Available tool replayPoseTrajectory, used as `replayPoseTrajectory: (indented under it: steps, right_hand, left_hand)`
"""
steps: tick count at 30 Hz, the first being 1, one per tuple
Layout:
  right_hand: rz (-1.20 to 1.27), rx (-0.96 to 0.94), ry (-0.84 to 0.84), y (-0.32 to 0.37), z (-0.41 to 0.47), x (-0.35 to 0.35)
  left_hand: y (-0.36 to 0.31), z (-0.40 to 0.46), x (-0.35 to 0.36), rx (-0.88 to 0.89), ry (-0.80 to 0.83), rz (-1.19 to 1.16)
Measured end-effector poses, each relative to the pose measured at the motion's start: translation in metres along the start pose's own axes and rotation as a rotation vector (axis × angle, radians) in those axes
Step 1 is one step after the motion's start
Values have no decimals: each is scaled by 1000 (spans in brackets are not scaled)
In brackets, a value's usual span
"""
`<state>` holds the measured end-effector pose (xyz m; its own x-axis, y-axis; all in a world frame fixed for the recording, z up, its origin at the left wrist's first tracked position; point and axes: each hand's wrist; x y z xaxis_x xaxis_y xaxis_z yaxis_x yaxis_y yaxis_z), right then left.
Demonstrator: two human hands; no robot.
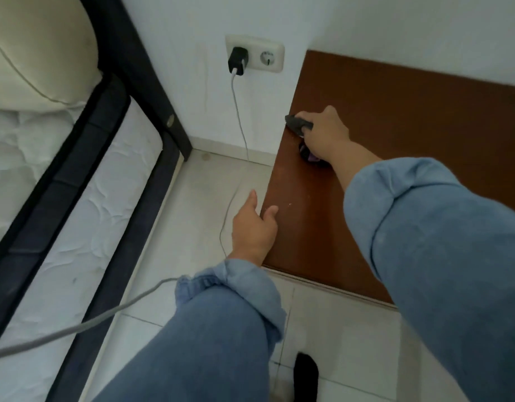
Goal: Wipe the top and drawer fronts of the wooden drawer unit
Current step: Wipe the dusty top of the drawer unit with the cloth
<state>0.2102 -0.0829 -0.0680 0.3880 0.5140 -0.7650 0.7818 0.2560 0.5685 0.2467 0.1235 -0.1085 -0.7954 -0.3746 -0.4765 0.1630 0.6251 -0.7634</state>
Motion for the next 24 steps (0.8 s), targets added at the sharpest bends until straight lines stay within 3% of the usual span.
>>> replayPoseTrajectory:
  steps: [7, 15, 24]
  right_hand:
    - [-34, -113, 6, -17, -70, 43]
    - [-54, -20, -24, -17, -115, 63]
    - [-59, 60, -1, -6, -119, 57]
  left_hand:
    - [-1, 5, 3, -52, 31, -43]
    - [2, 11, -7, 31, 115, 86]
    - [62, -81, -21, 236, 151, -50]
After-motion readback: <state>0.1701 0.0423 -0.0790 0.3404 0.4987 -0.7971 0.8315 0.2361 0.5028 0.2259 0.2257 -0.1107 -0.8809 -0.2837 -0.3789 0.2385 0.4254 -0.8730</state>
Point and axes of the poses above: each hand's wrist, its own z-axis towards the middle knuckle, its own x-axis out of the palm, y = z × x, and after that the axes turned 5 degrees about y, right-handed
